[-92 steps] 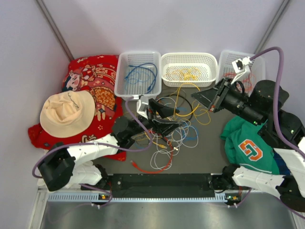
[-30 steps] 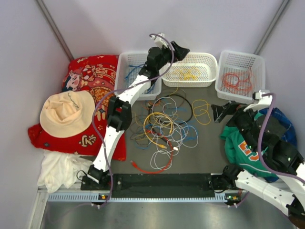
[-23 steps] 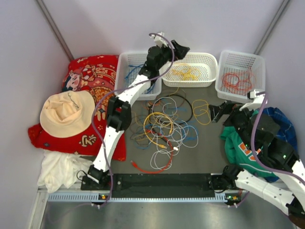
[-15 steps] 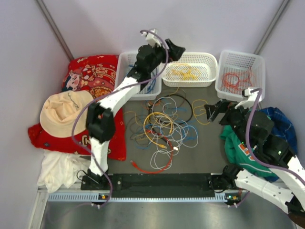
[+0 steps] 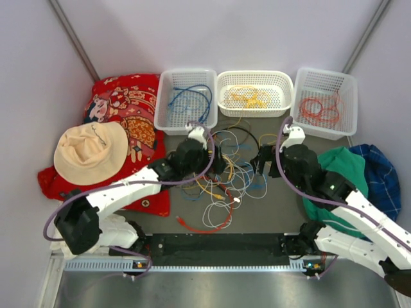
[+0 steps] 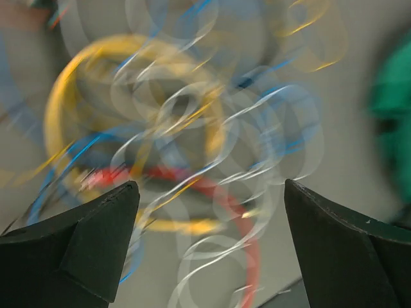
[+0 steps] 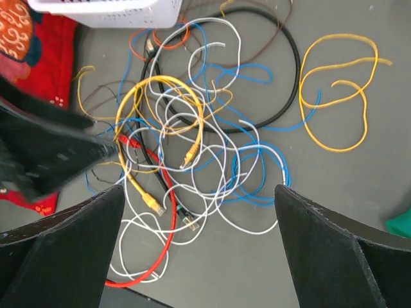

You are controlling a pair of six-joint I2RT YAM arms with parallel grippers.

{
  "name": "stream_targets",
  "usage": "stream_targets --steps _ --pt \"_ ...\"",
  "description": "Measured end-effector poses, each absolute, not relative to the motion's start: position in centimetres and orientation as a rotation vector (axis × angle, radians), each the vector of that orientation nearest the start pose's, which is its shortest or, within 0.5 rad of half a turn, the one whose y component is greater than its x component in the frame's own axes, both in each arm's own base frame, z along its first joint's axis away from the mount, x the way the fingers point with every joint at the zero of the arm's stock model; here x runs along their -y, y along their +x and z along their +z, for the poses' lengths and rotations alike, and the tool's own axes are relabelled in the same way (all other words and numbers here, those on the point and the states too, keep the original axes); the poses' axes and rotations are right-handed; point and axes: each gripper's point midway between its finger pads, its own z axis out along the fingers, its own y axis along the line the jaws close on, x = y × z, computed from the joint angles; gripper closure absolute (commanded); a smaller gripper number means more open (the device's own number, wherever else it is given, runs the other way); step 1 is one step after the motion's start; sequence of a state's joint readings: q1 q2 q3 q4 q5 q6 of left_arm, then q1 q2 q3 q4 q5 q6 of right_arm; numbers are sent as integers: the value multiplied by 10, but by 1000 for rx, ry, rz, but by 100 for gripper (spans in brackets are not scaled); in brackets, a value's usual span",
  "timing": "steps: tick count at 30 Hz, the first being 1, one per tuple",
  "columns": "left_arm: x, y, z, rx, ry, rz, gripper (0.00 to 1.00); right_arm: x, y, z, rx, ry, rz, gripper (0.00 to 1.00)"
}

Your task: Untangle the cables

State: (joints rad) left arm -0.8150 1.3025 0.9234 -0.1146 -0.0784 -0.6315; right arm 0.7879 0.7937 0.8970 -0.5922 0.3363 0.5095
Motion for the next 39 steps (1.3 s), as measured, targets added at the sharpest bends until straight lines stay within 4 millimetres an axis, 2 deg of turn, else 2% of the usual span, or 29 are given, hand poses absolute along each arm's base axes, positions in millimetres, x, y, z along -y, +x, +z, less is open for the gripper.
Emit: stream_targets --steps 1,3,4,6,10,12,14,17,20,24,25,28,35,37,39 --pt "286 261 156 -2237 135 -711 2 -167 219 235 -2070 -74 471 1" --pt "260 252 122 -2328 103 -571 2 -167 217 228 -2087 -69 476 1" --pt "251 251 114 -2349 86 -518 1 -168 216 225 -2095 -67 481 1" --pt "240 257 112 -2342 53 -453 1 -168 215 220 -2108 -61 485 1" --pt "235 274 104 -2340 2 -343 2 -167 212 217 -2117 -43 495 1" --pt "234 285 86 -2375 -20 -268 2 -166 210 219 -2108 -35 506 1" --pt "228 291 60 -2434 -52 -200 2 -164 209 223 -2096 -24 519 1" --pt "209 296 25 -2520 -119 -117 2 -161 205 226 -2088 -13 529 1" --pt "203 310 27 -2500 -204 -153 7 -158 203 227 -2088 -5 532 1" --pt "201 318 29 -2489 -249 -189 36 -157 202 226 -2089 -2 528 1" --pt "203 317 29 -2496 -242 -207 63 -157 202 224 -2092 -2 525 1" --pt "213 313 28 -2523 -218 -273 100 -156 202 220 -2102 -3 517 1" --pt "239 301 26 -2552 -72 -426 100 -156 201 219 -2103 -4 515 2" --pt "247 290 30 -2550 -10 -507 100 -154 201 219 -2104 -7 507 2" --pt "252 274 44 -2521 50 -615 100 -150 199 224 -2097 -15 495 1"
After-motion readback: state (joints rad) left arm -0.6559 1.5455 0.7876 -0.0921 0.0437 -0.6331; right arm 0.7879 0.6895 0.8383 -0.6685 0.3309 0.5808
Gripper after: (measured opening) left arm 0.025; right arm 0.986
